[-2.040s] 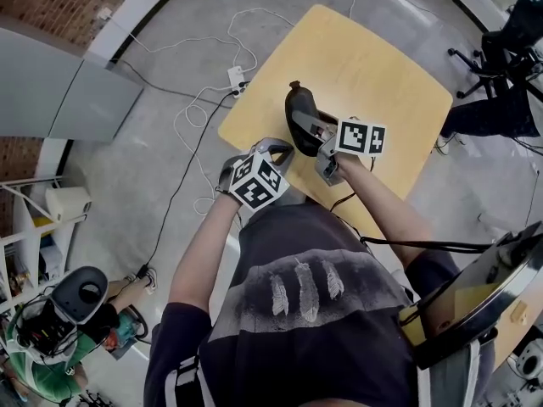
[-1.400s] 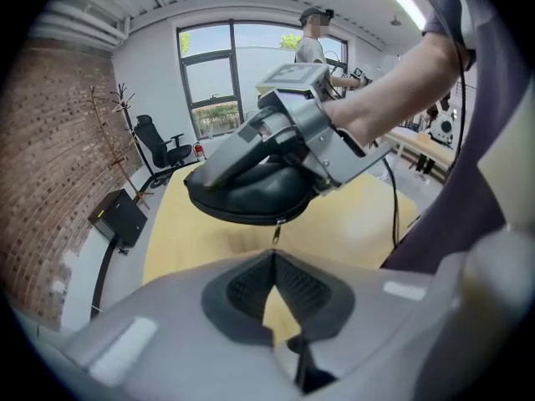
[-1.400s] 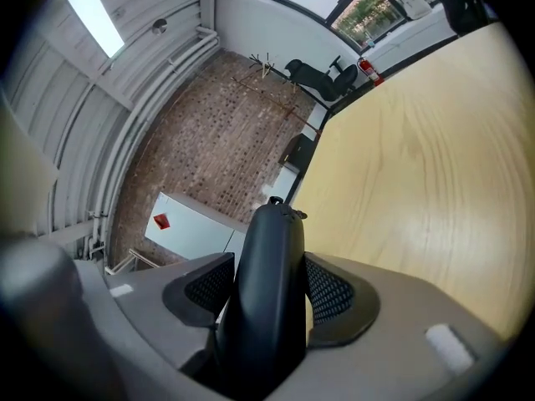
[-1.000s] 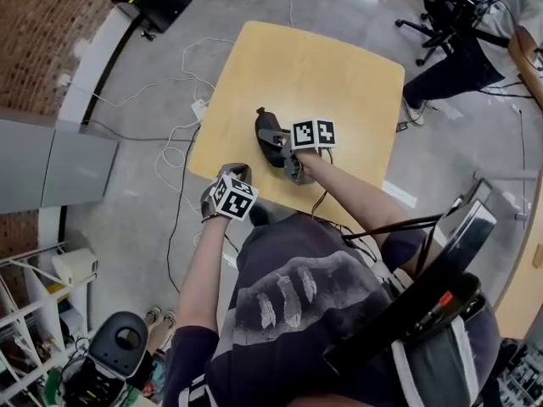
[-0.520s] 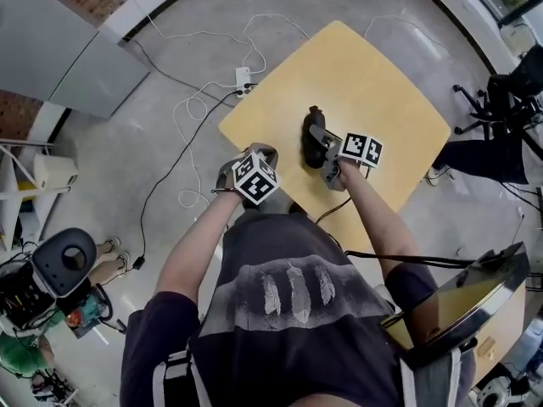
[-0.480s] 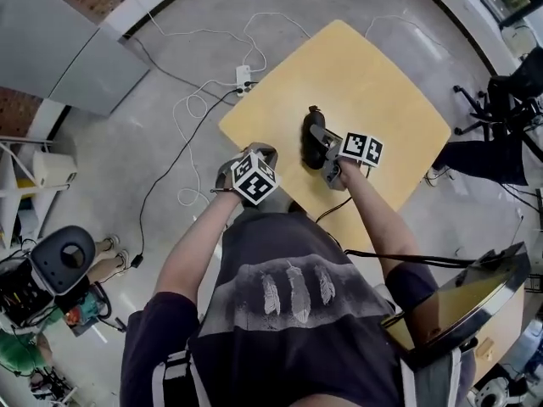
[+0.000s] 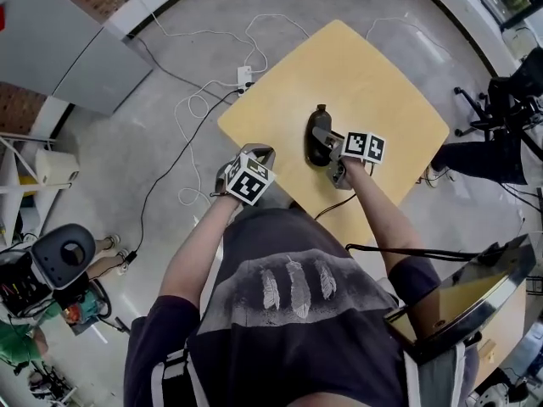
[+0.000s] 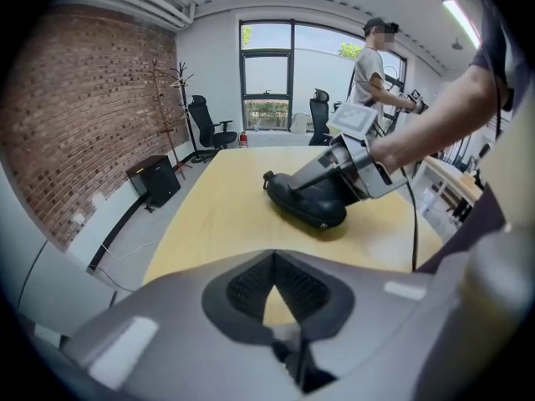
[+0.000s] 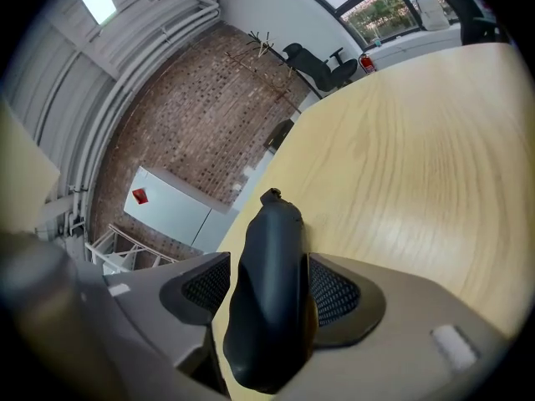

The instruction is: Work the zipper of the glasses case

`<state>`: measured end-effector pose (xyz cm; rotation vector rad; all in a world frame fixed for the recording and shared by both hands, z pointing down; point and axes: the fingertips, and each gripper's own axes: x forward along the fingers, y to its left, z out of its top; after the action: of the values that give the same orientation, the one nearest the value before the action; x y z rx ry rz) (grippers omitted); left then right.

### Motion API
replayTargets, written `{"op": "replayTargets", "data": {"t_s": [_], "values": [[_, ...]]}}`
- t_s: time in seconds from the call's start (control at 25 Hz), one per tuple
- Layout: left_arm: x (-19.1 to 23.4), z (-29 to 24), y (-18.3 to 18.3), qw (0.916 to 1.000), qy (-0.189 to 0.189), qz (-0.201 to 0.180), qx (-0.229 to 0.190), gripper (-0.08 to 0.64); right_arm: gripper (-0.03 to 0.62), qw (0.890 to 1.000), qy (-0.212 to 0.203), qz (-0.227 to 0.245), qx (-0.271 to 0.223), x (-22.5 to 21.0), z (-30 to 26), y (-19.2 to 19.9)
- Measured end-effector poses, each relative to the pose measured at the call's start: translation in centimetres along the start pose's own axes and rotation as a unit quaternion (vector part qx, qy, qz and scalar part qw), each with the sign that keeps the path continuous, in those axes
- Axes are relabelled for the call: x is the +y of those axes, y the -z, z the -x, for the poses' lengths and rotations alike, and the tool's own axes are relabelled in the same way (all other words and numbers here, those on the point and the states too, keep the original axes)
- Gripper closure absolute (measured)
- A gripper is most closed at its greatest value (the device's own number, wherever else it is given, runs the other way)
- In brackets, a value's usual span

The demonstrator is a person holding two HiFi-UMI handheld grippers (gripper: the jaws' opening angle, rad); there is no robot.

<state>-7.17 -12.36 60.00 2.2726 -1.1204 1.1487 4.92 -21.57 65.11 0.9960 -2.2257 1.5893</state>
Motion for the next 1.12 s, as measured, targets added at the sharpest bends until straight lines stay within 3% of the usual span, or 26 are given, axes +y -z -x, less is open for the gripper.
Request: {"op": "replayTargets", "data": {"t_s": [0.28,0.36,0.4,0.52,0.68,0.76,0.92,1.0,1.12], "values": [[1.7,2.7,-2.5,0.9983,-0.030,0.032,-0.038,0.560,0.304,0.999,0.010,0.023,-0.038,0.4,1.9,-1.6],[2.4,4.8,-3.1,0.9943,-0.049,0.069,-0.065,0.560,0.310,0.997,-0.006,0.042,-0.060,1.7,3.3,-3.0],[2.8,5.9,-3.9,0.9900,-0.059,0.095,-0.087,0.560,0.353,0.996,-0.019,0.060,-0.070,2.6,4.2,-3.8],[3.7,9.1,-6.8,0.9702,-0.080,0.165,-0.159,0.560,0.571,0.988,-0.060,0.115,-0.083,5.4,6.9,-5.2],[3.7,12.0,-8.6,0.9466,-0.083,0.226,-0.215,0.560,0.591,0.976,-0.135,0.149,-0.079,10.1,8.7,-4.2],[2.8,12.9,-9.4,0.9417,-0.086,0.227,-0.233,0.560,0.591,0.966,-0.172,0.177,-0.078,12.7,9.8,-3.6],[1.7,15.7,-10.1,0.9423,-0.066,0.200,-0.261,0.560,0.591,0.945,-0.232,0.221,-0.066,18.5,10.1,-2.1],[1.2,18.0,-8.9,0.9382,-0.049,0.204,-0.276,0.561,0.591,0.939,-0.251,0.232,-0.040,20.8,9.0,0.1],[0.9,21.4,-6.9,0.9297,-0.053,0.214,-0.295,0.561,0.591,0.928,-0.265,0.263,0.004,23.6,7.5,3.2]]}}
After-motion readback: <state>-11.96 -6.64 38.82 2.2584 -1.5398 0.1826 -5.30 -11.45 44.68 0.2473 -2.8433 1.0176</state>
